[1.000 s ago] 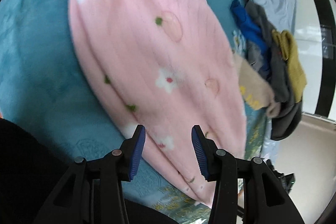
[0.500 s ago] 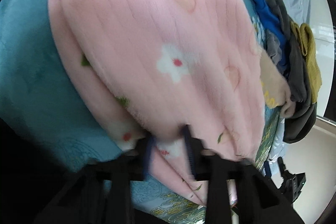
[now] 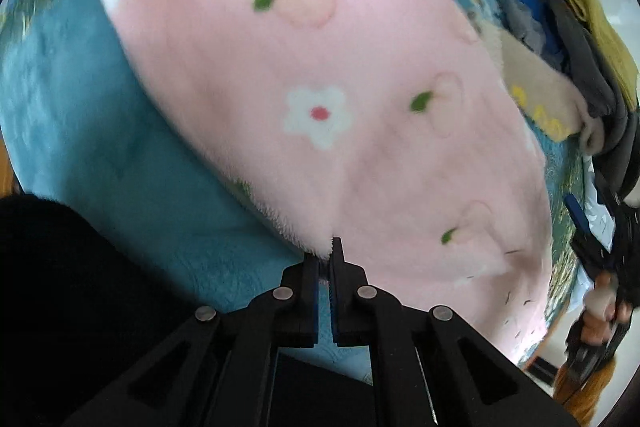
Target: Fold clothes
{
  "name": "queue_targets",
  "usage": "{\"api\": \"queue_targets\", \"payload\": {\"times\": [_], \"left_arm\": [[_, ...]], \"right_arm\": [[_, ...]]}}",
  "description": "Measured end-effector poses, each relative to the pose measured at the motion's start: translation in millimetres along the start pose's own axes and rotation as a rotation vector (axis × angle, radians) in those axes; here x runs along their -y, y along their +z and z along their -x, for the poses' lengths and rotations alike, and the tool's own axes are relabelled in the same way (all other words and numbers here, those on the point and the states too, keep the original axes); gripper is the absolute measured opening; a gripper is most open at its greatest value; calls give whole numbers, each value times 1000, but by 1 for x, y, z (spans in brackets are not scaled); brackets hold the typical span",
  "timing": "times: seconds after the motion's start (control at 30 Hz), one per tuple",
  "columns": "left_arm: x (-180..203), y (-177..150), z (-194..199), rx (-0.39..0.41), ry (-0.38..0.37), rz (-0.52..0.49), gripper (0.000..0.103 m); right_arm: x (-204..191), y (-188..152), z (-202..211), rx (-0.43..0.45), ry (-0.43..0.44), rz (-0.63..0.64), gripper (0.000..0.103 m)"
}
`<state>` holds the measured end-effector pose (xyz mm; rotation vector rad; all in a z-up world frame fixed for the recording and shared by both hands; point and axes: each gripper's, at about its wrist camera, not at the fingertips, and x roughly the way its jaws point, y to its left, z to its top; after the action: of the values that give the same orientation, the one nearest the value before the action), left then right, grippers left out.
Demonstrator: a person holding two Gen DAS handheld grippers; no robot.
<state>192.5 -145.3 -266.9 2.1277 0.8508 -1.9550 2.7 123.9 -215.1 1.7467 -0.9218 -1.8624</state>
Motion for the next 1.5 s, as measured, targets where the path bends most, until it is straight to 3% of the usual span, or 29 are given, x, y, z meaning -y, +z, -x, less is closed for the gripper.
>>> {"api": "queue_targets", "payload": {"times": [0.1,0.3,0.33,0.4,0.47,0.6,0.67,0.87,1.03,1.1,1.17,1.2,1.3,1.5], "left_arm": [[1,0,-1,0,14,-2,4],[0,2,-6,-12,12,-2,4],[0,2,-7,-15,13,-1,4],[-1,2,-9,-21,14,1,4],[-1,3,-11,-27,16,2,4],[1,5,-15,-40,31,-3,4],[2,6,-17,-45,33,-6,4],[2,13,-19,-54,31,0,4],[-1,15,-17,-52,-10,7,6],[-1,16,-15,-47,-40,8,6],[-2,17,-14,-46,-64,10,8],[-2,19,-13,-46,-69,12,8],[-2,20,-9,-48,-83,17,8],[-1,21,3,-46,-116,4,16]], "right_arm": [[4,11,-29,-73,33,-47,55],[4,17,-75,-176,5,-70,53],[3,18,-81,-188,2,-68,50],[1,19,-93,-213,-5,-65,28],[-7,19,-100,-244,-27,-18,16],[-13,36,-83,-164,-41,13,10],[-3,50,-71,-98,-16,-57,10],[6,59,-92,-128,-126,-87,10],[7,63,-86,-168,-90,-117,14],[3,64,-65,-154,-75,-73,22],[4,63,-31,-80,-112,-23,36],[7,62,-17,-53,-135,-14,38],[19,54,22,7,-203,18,38],[60,8,58,-19,-309,55,38]]}}
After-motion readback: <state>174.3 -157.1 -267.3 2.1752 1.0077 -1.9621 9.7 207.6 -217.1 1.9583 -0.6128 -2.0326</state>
